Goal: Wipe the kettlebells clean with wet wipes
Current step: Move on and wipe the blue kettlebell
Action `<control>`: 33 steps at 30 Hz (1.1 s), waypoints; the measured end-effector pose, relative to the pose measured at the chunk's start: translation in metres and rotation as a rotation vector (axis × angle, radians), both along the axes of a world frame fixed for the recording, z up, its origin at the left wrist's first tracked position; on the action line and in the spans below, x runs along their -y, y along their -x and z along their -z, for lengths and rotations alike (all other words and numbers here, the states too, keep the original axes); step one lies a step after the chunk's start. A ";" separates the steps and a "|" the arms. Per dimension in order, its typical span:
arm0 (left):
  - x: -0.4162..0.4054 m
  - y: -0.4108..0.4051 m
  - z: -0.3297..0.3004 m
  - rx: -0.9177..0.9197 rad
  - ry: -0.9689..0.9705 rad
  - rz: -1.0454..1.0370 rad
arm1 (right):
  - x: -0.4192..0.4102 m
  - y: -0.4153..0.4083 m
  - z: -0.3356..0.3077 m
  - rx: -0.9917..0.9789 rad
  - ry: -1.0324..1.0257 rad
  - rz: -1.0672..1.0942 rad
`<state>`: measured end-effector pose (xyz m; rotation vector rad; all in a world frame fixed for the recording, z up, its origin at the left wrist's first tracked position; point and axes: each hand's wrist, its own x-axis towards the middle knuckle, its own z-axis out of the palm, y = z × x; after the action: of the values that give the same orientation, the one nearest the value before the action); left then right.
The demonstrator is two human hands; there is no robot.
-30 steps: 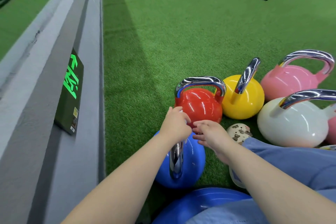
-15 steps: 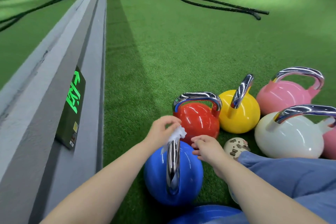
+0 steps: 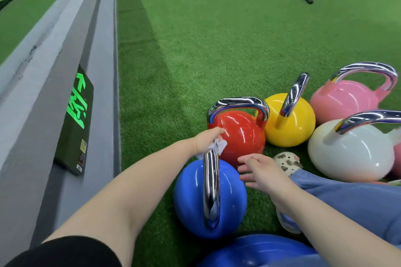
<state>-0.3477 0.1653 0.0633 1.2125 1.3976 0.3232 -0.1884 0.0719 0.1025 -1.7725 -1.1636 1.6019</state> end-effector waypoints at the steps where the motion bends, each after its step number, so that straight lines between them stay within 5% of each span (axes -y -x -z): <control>1: -0.002 0.001 0.007 0.063 0.018 -0.087 | 0.001 0.005 -0.004 0.054 -0.046 -0.051; 5: -0.003 0.001 0.031 0.203 0.042 -0.407 | 0.018 0.039 -0.016 0.356 -0.134 -0.391; 8: 0.003 0.000 0.035 0.287 0.068 -0.482 | 0.029 0.058 -0.010 0.497 -0.160 -0.404; 13: 0.004 0.007 0.043 0.344 0.046 -0.542 | 0.018 0.059 -0.010 0.531 -0.187 -0.391; 19: 0.025 0.034 0.044 0.273 -0.012 -0.791 | -0.010 0.048 -0.019 0.636 -0.239 -0.705; 27: 0.067 0.033 0.040 0.477 0.026 -0.923 | -0.041 0.035 -0.042 0.771 -0.345 -1.108; 30: 0.078 0.031 0.031 0.518 0.015 -0.935 | -0.032 0.032 -0.048 0.857 -0.460 -1.100; 33: 0.086 0.019 0.026 0.541 -0.041 -1.077 | -0.003 0.031 -0.033 1.016 -0.831 -0.989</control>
<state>-0.3669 0.0793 0.0377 0.2384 1.4284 1.3145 -0.2196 0.0753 0.1354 -1.3932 -2.9158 0.1739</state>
